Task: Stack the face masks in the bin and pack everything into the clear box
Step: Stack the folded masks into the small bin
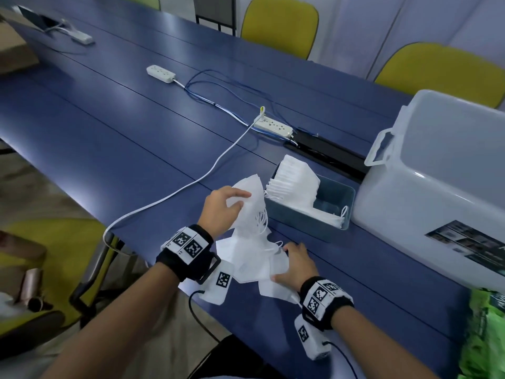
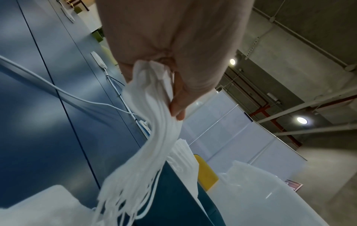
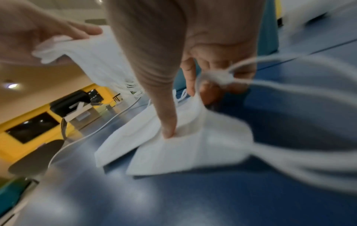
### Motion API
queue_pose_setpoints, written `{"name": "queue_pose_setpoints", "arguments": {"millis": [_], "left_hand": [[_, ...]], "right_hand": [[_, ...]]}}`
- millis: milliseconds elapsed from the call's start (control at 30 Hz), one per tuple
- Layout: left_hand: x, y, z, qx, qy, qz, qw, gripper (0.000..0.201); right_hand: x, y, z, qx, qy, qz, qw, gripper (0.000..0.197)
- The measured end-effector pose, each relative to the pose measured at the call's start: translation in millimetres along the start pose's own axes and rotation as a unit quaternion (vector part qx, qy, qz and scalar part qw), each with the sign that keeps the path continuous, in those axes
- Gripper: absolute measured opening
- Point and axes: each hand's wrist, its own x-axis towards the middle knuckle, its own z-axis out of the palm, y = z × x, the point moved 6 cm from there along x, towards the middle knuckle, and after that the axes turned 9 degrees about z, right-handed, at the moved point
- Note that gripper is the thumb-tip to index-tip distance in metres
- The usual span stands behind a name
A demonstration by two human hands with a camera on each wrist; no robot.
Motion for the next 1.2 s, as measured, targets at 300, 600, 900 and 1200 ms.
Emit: {"name": "queue_pose_setpoints", "arguments": {"millis": [300,600,900,1200], "left_hand": [[6,-5,1,0.0,-0.024,-0.013,1.0,0.027],[-6,9,55,-0.114,-0.142,-0.054,0.982,0.014],[-8,37,87,-0.268,-0.183,-0.088,0.942,0.033],[21,23,43,-0.182,-0.089,-0.017,0.979,0.014]], "right_hand": [[11,41,-17,0.14,-0.005,0.055,0.989,0.038],[-39,29,-90,0.546,-0.011,-0.092,0.833,0.036],[-40,-17,-100,0.492,0.088,-0.138,0.855,0.038],[-14,-17,-83,0.407,0.085,-0.142,0.898,0.026]]}}
